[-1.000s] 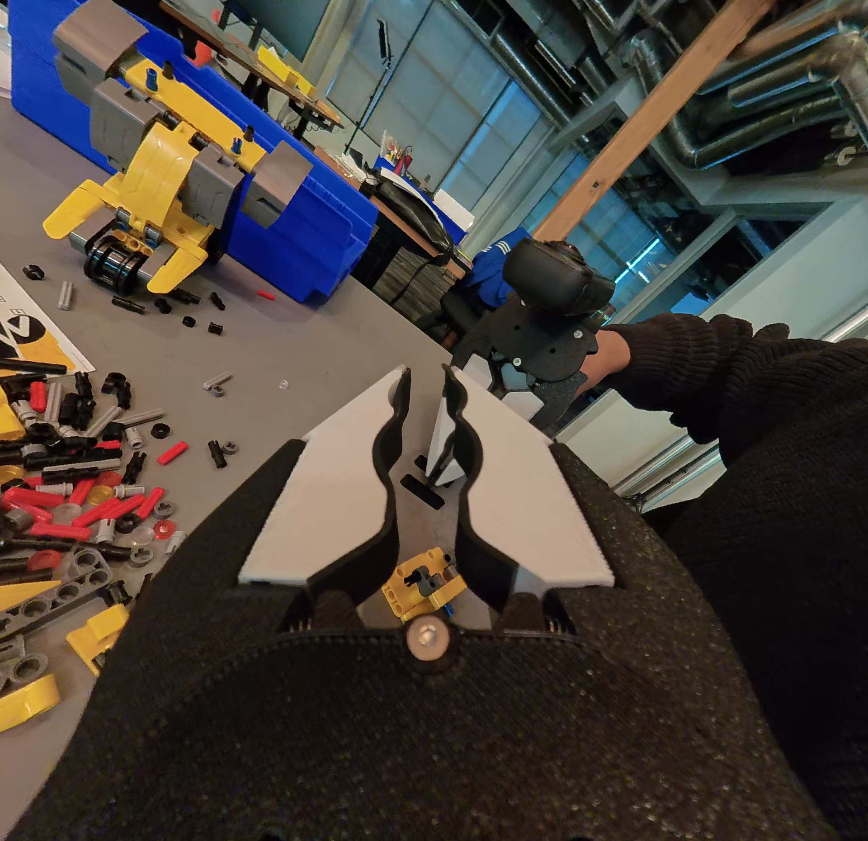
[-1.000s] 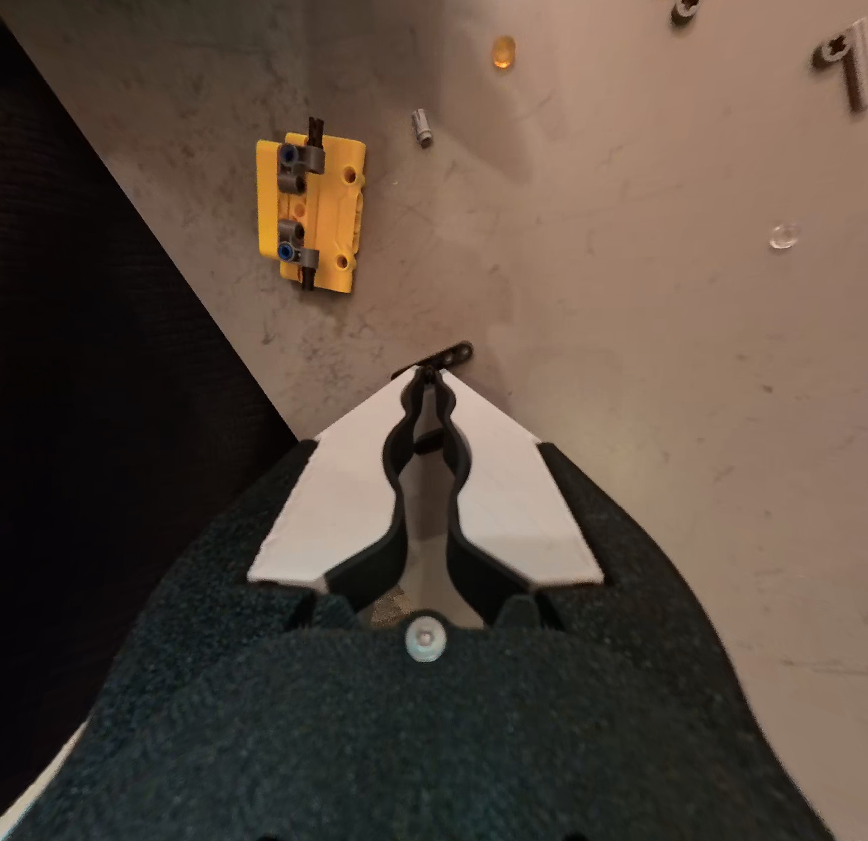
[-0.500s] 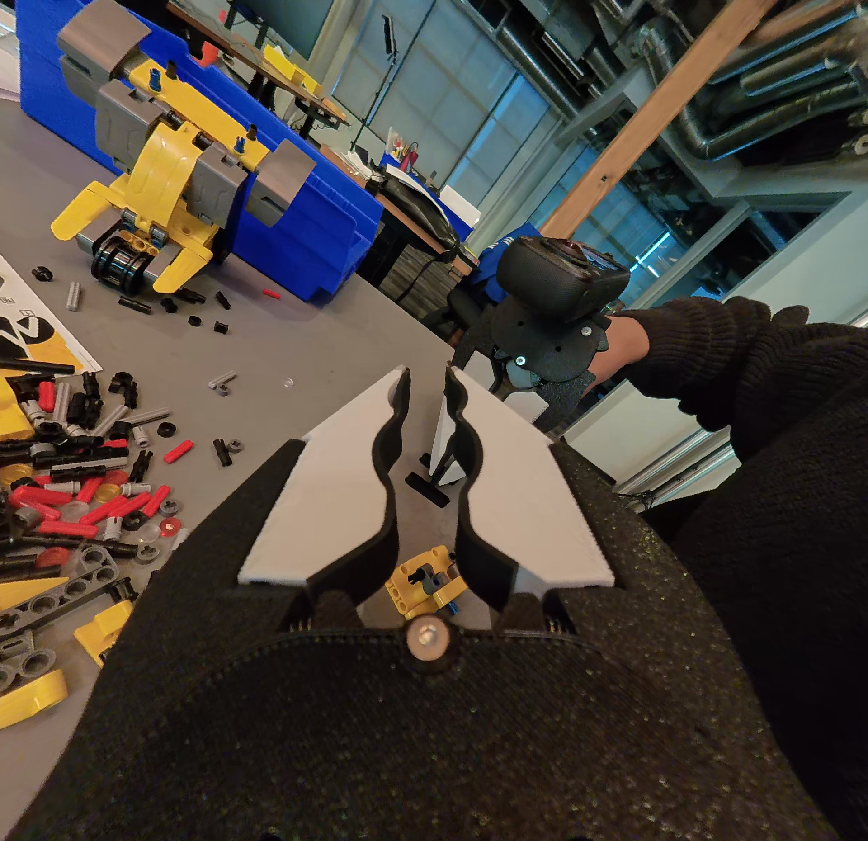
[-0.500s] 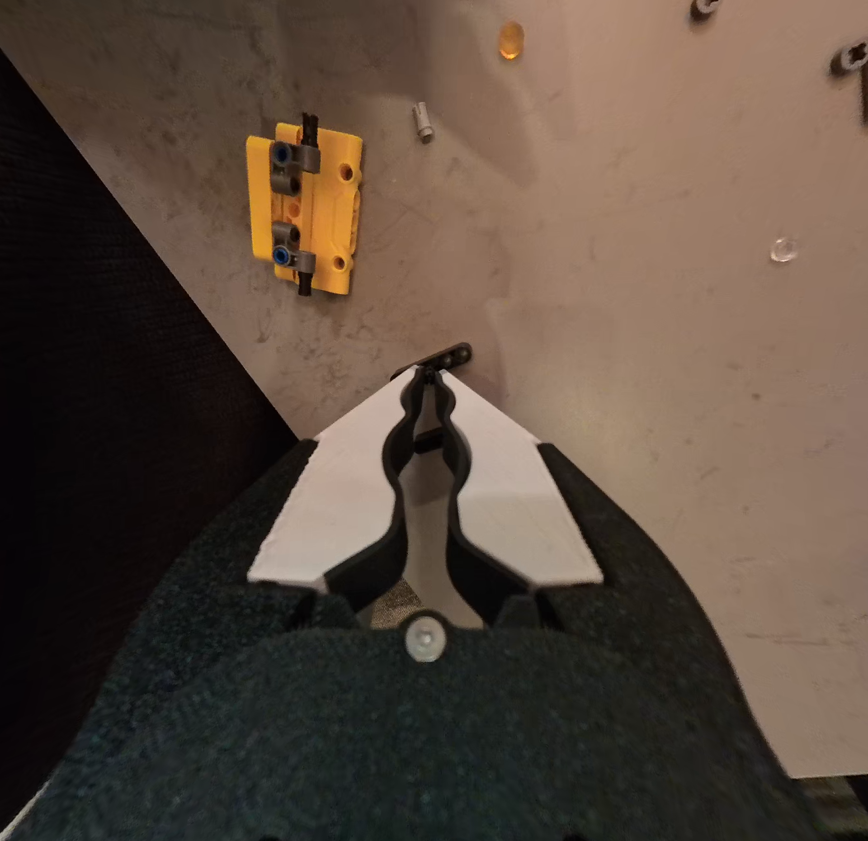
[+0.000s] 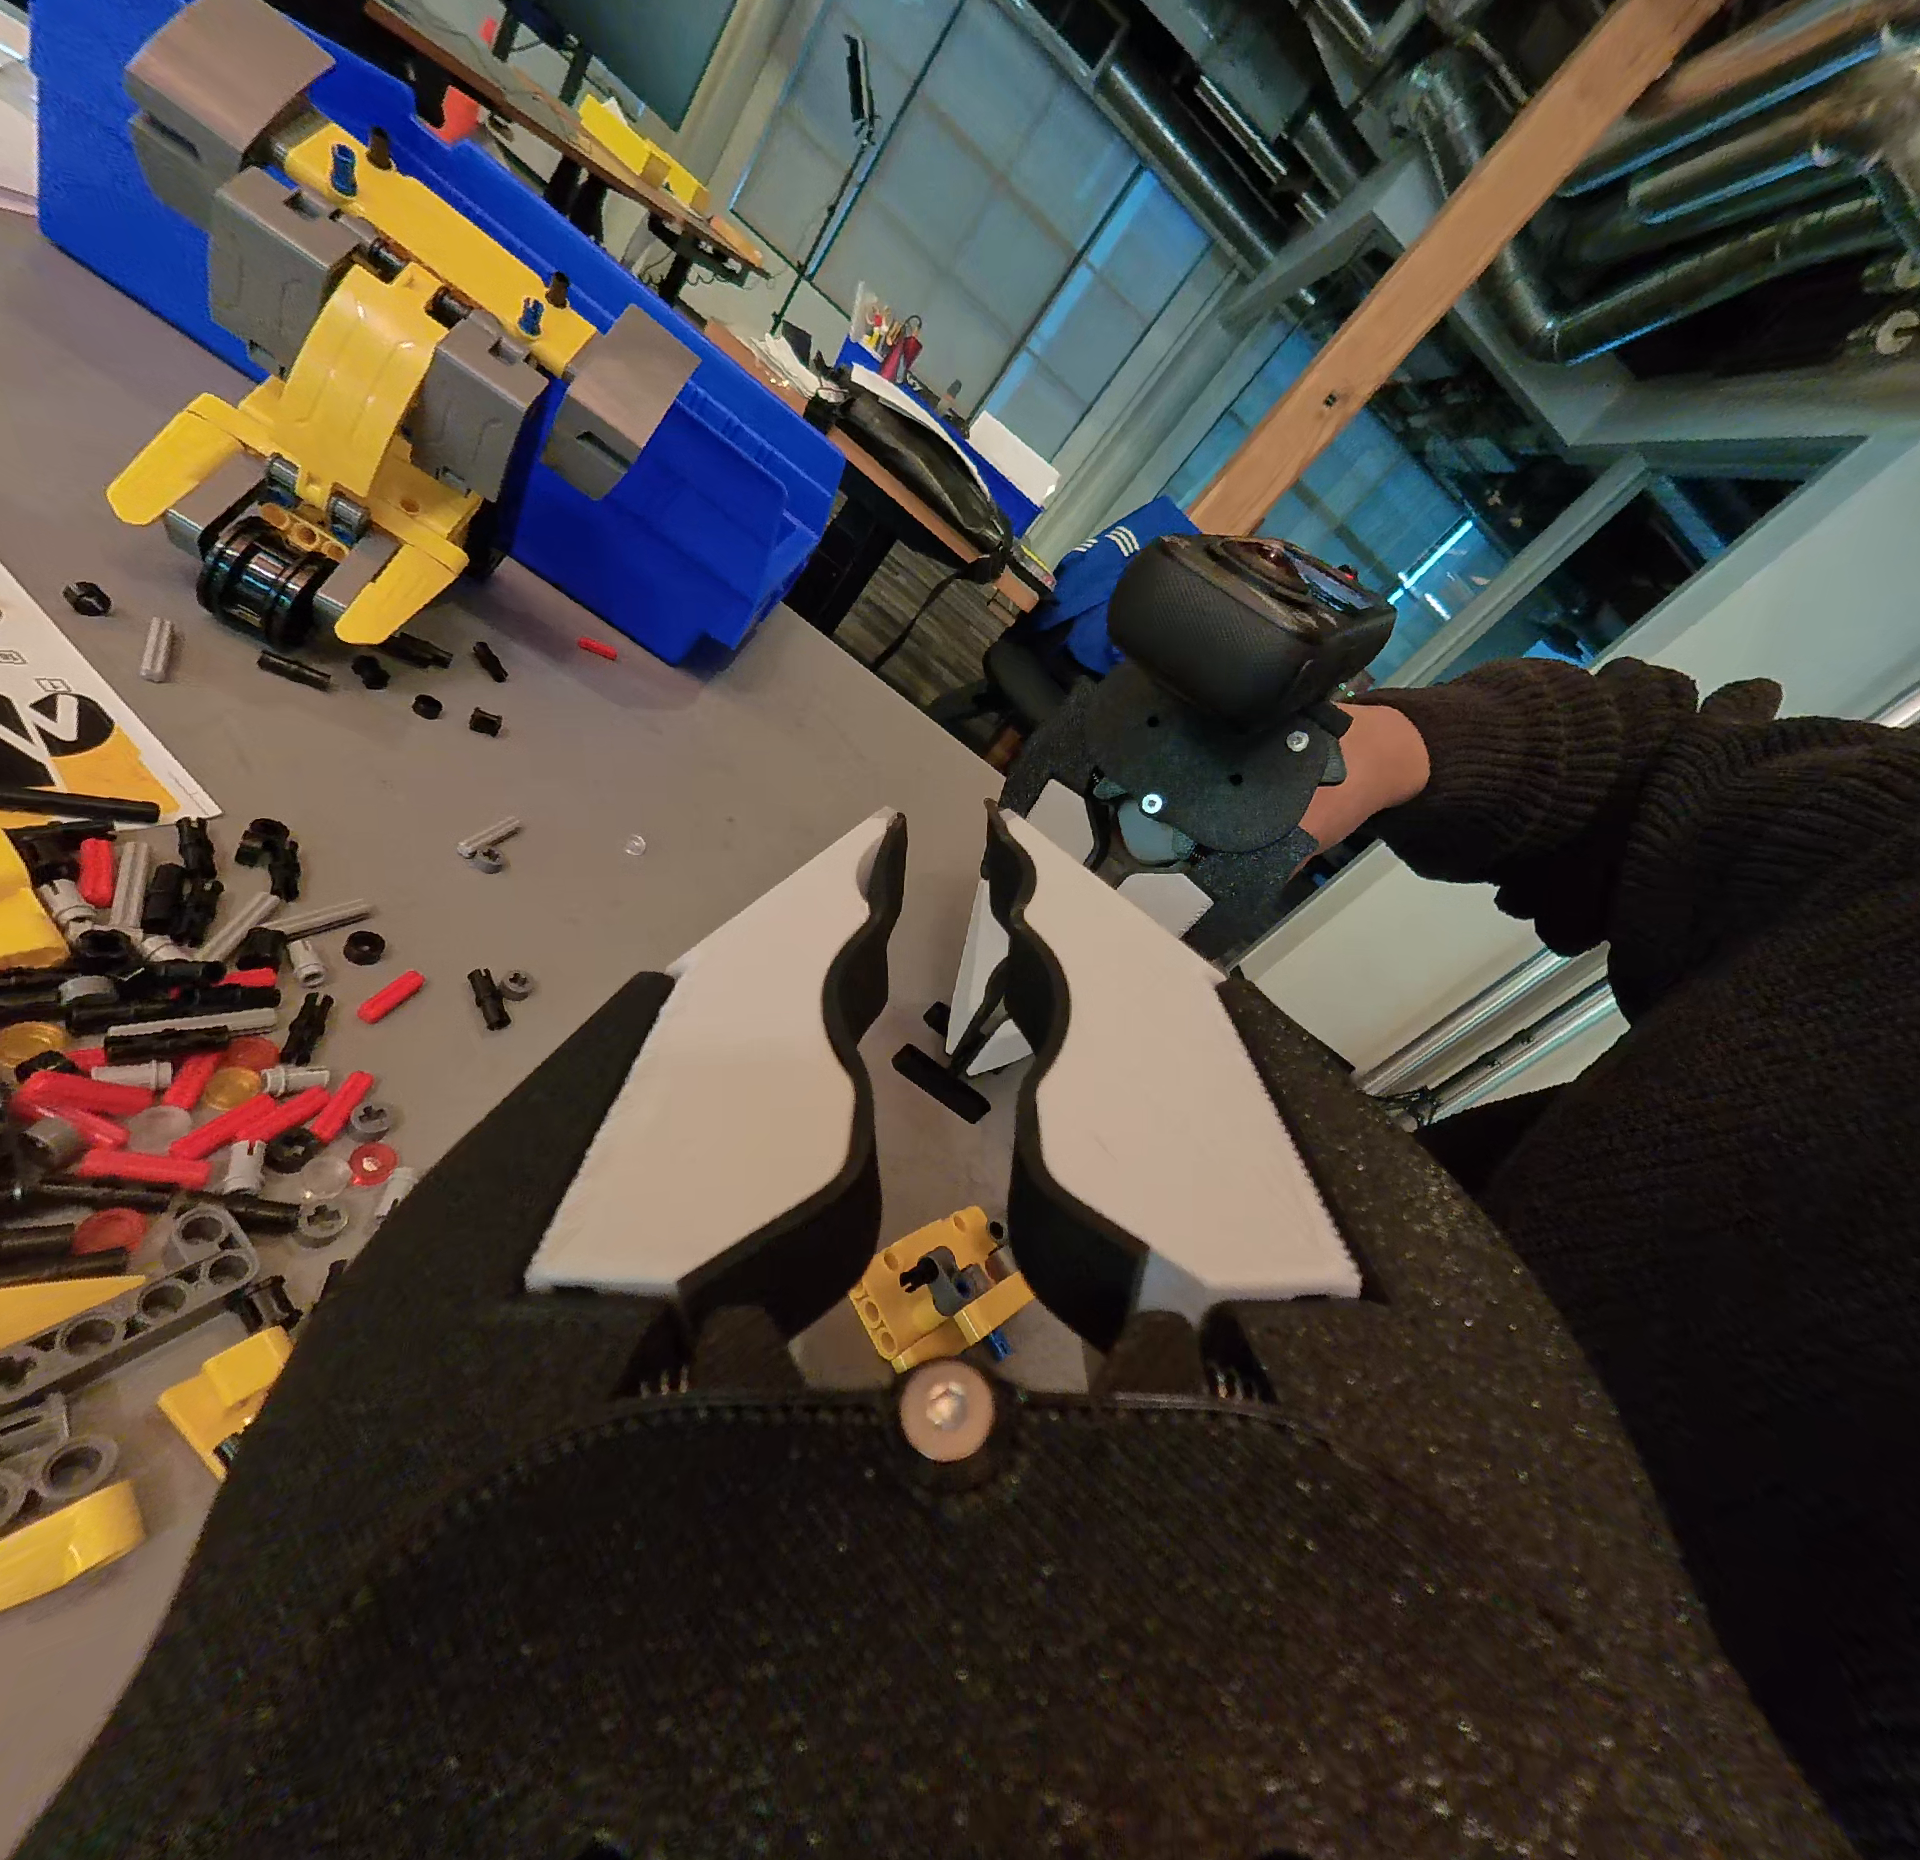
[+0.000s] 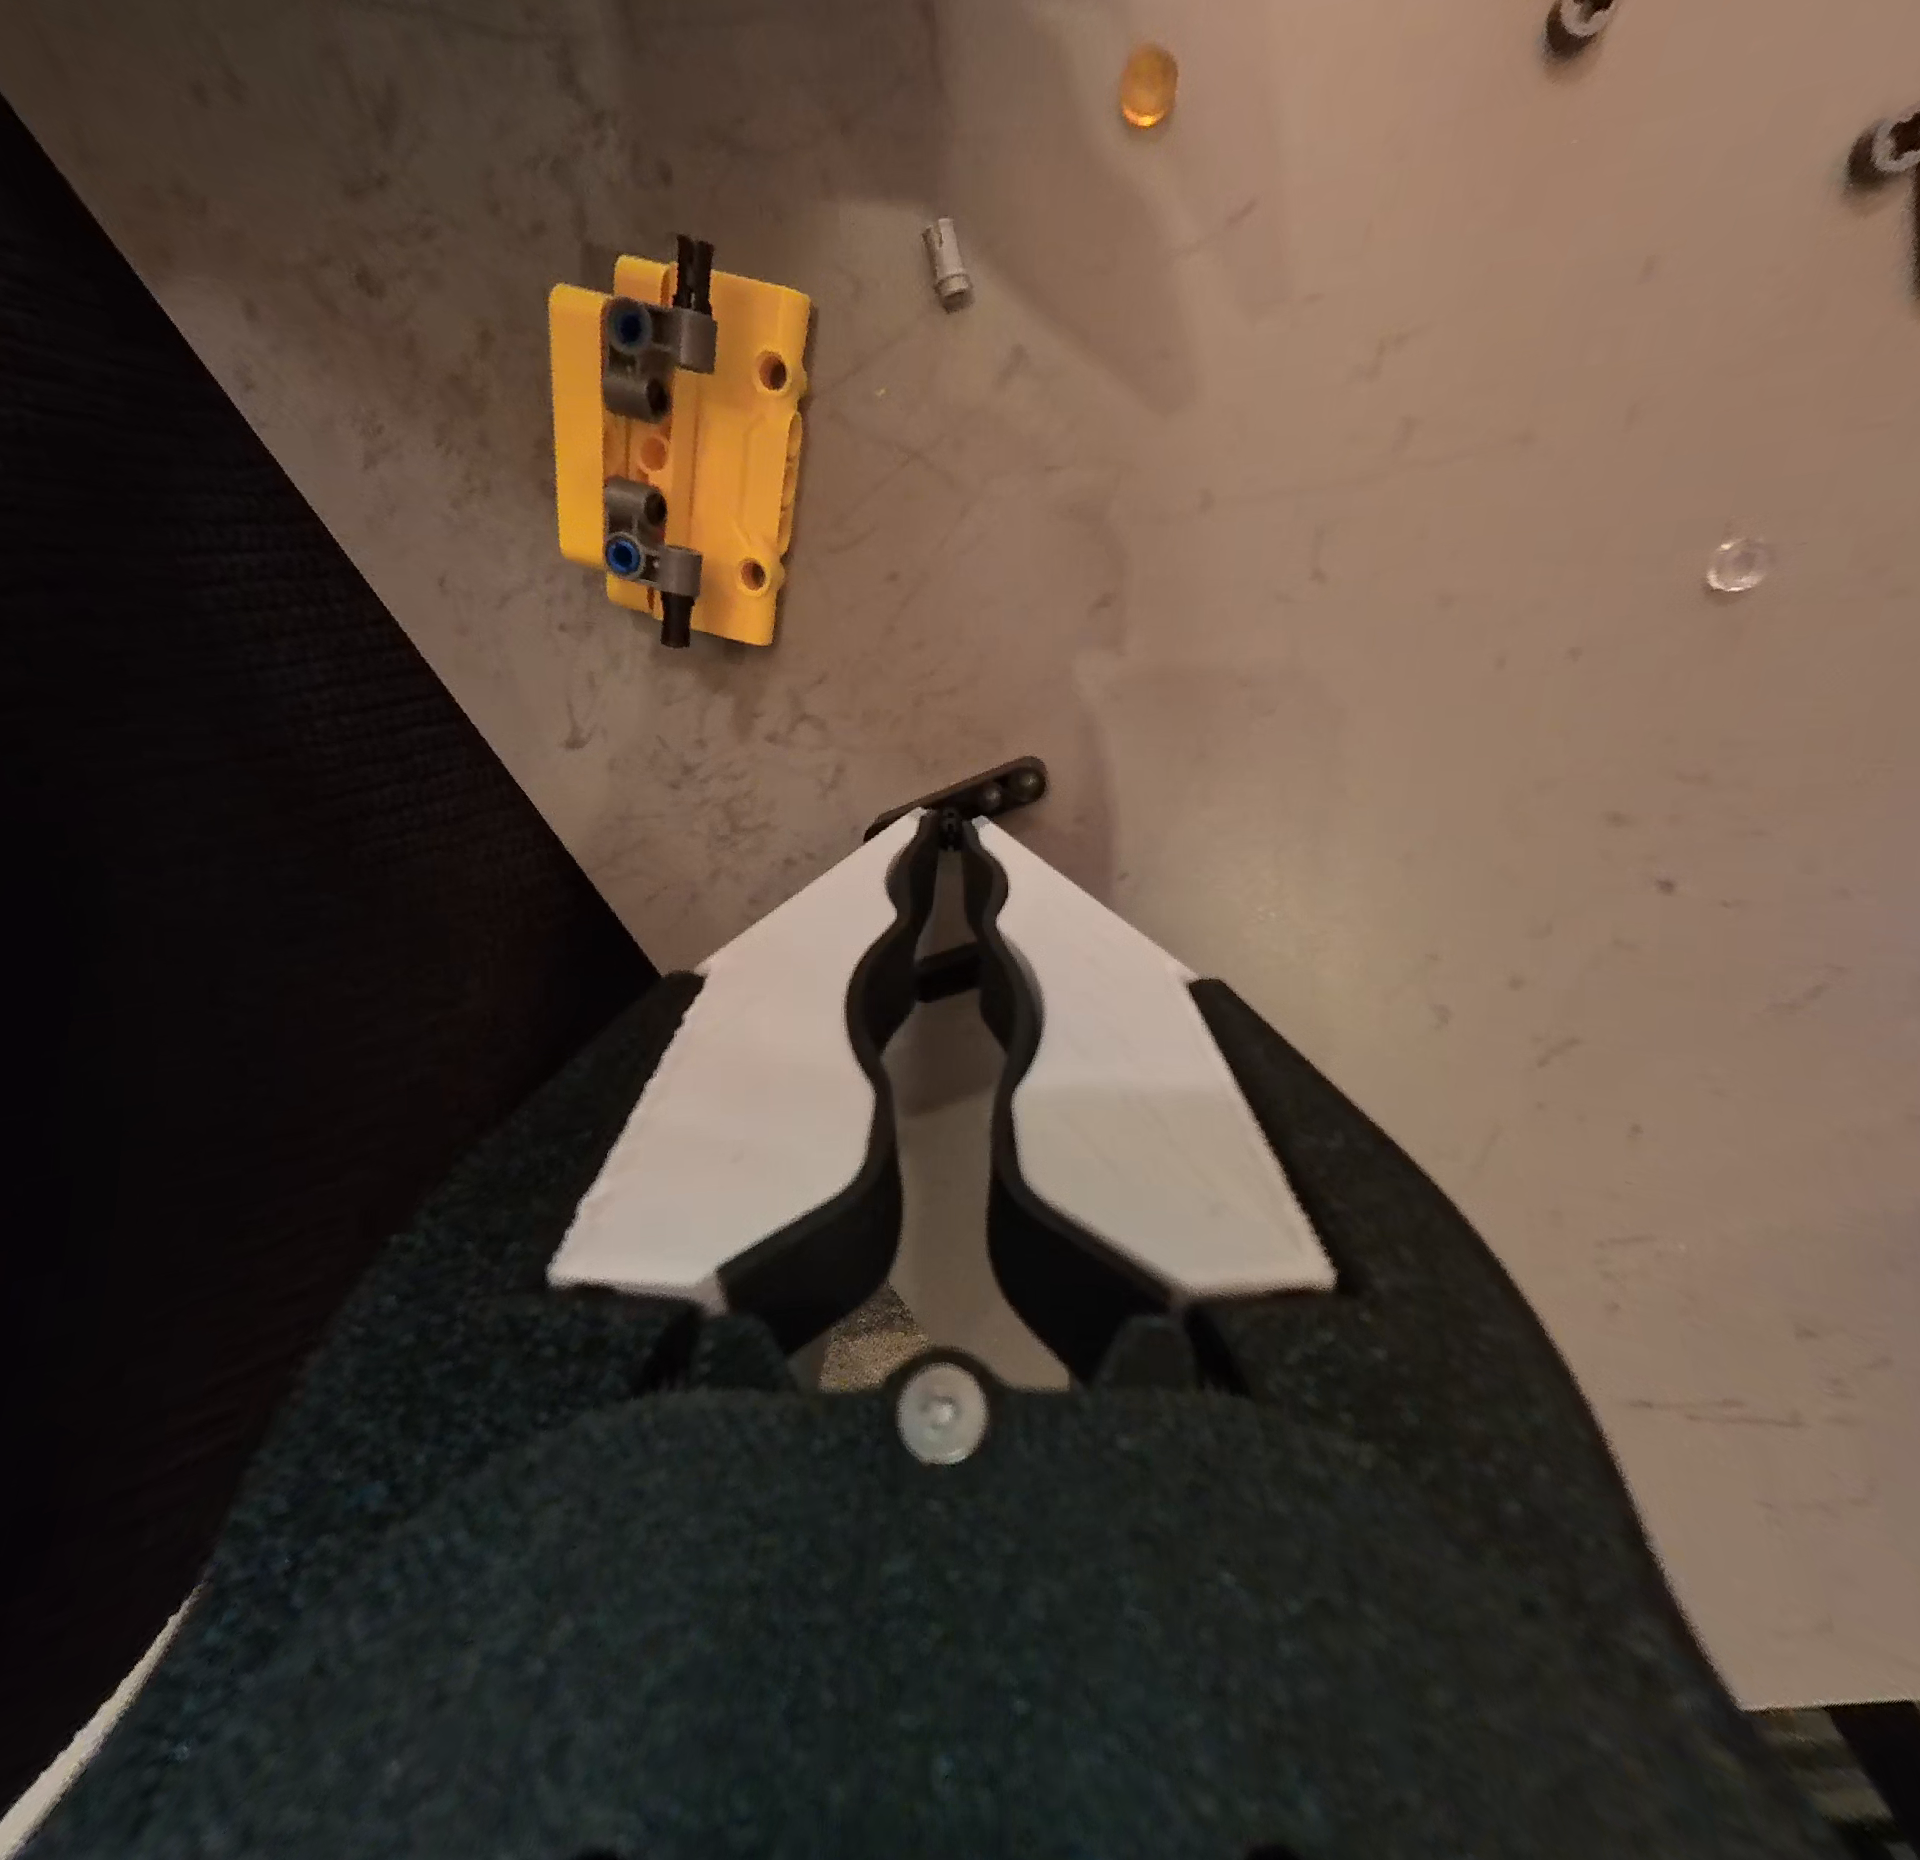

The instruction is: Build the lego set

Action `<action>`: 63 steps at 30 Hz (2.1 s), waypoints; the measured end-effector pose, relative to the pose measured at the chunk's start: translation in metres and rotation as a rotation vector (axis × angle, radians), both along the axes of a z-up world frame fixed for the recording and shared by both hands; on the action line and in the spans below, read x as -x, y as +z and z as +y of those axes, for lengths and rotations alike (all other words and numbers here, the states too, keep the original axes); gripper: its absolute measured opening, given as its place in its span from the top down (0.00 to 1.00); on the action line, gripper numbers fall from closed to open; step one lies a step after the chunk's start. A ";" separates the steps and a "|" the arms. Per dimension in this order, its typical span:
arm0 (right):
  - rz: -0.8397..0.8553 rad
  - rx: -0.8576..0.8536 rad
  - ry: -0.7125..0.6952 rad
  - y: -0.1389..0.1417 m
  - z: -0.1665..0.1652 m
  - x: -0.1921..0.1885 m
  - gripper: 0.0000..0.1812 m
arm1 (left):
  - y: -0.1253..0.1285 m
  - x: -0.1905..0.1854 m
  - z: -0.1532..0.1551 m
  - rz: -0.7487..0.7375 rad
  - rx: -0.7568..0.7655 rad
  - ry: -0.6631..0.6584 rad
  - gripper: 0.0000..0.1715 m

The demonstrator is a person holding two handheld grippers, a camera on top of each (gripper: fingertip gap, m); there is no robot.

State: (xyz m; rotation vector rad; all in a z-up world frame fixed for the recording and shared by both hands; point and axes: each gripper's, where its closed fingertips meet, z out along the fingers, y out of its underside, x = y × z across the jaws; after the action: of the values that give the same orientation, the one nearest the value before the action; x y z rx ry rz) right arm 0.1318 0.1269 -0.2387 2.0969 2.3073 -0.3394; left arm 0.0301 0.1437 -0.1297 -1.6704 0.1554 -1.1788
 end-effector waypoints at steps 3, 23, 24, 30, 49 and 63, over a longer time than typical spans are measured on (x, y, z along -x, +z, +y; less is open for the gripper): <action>-0.004 -0.013 0.008 0.000 0.000 0.000 0.98 | 0.000 0.000 0.000 0.001 0.000 0.000 0.93; -0.015 -0.126 0.142 0.000 0.000 0.000 0.99 | -0.002 0.000 0.001 0.009 0.007 0.007 0.91; -0.014 -0.129 0.151 0.000 0.000 0.000 0.99 | -0.002 0.000 0.001 0.009 0.008 0.009 0.91; -0.007 -0.135 0.168 -0.001 0.000 0.000 0.99 | -0.002 0.001 0.001 0.010 0.009 0.011 0.91; 0.030 -0.146 0.172 -0.001 0.000 0.000 0.99 | -0.003 0.001 0.001 0.010 0.013 0.011 0.90; 0.032 -0.108 0.153 -0.007 0.003 0.000 0.98 | -0.003 0.000 0.001 0.004 0.017 0.006 0.90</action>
State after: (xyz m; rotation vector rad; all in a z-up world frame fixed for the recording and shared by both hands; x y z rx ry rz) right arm 0.1317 0.1295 -0.2461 1.9554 2.5395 -0.2521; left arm 0.0302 0.1444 -0.1329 -1.6868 0.1433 -1.1759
